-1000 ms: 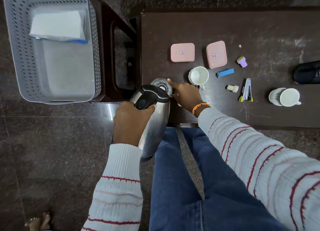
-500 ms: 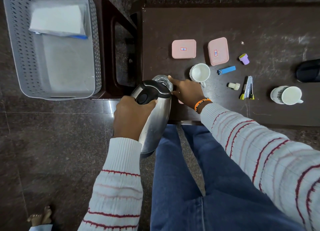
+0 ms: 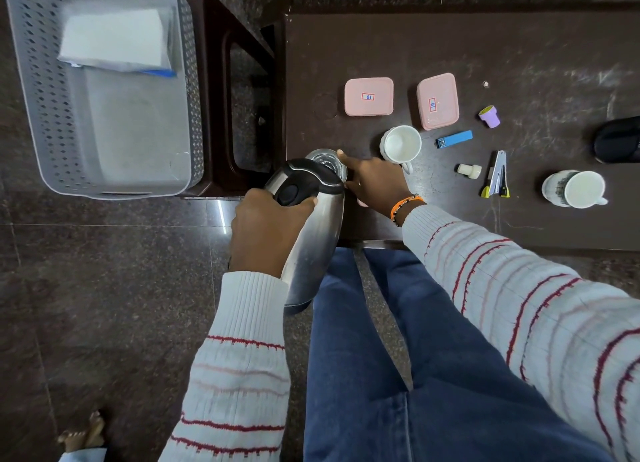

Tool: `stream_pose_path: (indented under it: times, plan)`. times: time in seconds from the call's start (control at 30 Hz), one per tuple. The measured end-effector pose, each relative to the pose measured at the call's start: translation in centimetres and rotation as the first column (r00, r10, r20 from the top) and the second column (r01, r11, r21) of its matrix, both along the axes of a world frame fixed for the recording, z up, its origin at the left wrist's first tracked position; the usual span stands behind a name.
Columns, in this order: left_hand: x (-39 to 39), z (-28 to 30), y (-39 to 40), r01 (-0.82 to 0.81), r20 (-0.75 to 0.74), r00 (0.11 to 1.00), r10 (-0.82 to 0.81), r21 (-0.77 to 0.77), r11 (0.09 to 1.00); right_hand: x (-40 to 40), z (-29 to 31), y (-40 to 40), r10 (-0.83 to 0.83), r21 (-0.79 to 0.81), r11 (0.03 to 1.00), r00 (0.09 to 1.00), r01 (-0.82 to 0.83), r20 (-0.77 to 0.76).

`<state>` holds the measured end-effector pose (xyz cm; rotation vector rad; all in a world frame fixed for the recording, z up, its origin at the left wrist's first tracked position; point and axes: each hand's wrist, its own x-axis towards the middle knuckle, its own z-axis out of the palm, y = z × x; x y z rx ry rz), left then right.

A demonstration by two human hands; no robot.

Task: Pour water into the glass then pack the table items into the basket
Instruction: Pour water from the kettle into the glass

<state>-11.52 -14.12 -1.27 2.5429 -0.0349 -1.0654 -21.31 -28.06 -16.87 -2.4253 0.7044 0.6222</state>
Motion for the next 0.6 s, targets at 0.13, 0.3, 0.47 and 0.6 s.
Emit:
stream_pose_path:
  times: [0.13, 0.3, 0.47, 0.6]
  plan:
    - [0.42, 0.09, 0.00, 0.031, -0.015, 0.999, -0.031, 0.021, 0.999, -0.02, -0.14, 0.01, -0.006, 0.008, 1.000, 1.000, 0.006, 0.006]
    - [0.37, 0.28, 0.46, 0.045, -0.014, 0.999, -0.045, 0.034, 0.998, -0.06, -0.23, 0.03, -0.001, 0.009, 1.000, 1.000, 0.001, 0.002]
    - [0.26, 0.33, 0.69, 0.038, -0.024, 0.999, -0.037, 0.036, 0.999, -0.06, -0.08, 0.06, -0.024, 0.019, 1.000, 1.000, 0.024, 0.002]
    - [0.29, 0.22, 0.59, 0.033, -0.013, 0.999, -0.032, 0.035, 0.999, -0.12, 0.03, 0.11, -0.033, 0.022, 0.999, 0.999, 0.033, 0.019]
